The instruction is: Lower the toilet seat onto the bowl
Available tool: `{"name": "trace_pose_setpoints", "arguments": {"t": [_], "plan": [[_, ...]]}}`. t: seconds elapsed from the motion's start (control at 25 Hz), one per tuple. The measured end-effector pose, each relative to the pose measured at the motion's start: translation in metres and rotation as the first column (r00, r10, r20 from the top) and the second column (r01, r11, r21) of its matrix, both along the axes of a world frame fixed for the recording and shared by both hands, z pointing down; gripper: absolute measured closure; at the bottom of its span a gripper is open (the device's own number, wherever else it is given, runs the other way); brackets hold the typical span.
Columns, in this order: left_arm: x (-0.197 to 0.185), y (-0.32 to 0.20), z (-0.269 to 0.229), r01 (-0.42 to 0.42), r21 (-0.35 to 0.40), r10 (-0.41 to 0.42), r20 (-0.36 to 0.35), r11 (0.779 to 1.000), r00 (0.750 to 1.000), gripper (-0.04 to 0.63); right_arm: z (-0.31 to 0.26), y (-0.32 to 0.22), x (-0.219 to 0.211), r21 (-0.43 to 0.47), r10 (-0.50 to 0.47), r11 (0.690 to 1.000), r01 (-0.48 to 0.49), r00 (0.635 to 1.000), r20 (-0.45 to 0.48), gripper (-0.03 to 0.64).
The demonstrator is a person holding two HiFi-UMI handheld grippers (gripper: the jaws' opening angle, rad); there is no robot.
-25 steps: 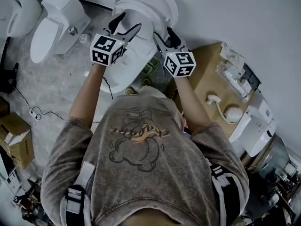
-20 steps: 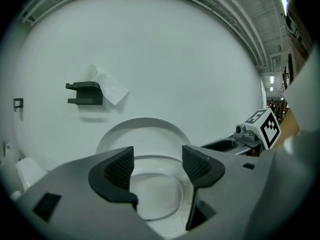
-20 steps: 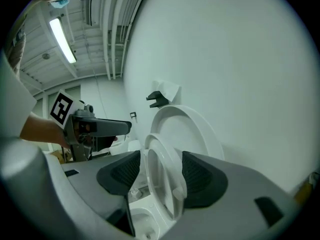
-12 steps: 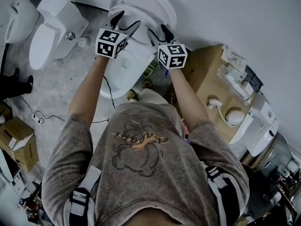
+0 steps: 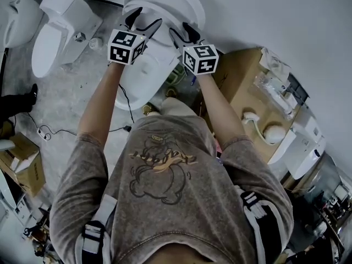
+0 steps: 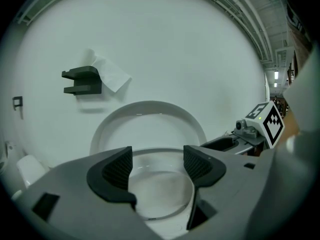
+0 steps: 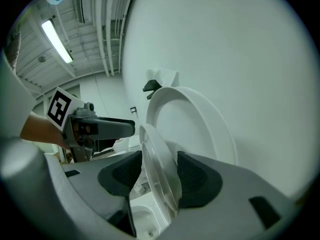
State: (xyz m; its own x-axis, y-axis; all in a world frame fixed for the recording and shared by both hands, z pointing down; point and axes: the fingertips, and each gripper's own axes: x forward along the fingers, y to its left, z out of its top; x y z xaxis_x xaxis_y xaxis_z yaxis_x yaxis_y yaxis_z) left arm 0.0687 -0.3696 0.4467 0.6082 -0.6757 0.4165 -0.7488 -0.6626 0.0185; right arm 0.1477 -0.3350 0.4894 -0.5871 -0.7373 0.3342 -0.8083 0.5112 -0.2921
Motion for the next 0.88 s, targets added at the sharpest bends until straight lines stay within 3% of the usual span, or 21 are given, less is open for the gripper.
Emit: {"name": "trace_pose_setpoints", "arguments": {"t": [0.32, 0.52, 0.88], "plan": [[-0.012, 0.021, -0.002, 0.013, -0.012, -0.014, -0.044, 1.000, 0.999, 0.284, -0.004, 0.020, -0.012, 0.002, -0.019, 1.000, 0.019, 1.000, -0.025, 0.413], [-0.026, 0.048, -0.005, 0.030, -0.034, -0.033, -0.082, 0.999, 0.996, 0.284, -0.004, 0.040, -0.020, 0.009, -0.019, 1.000, 0.019, 0.998, -0.063, 0.468], [-0.058, 0.097, 0.002, 0.072, -0.096, -0.084, -0.130, 0.993, 0.988, 0.284, -0.004, 0.094, -0.056, 0.030, -0.105, 0.994, 0.109, 0.988, -0.112, 0.469]]}}
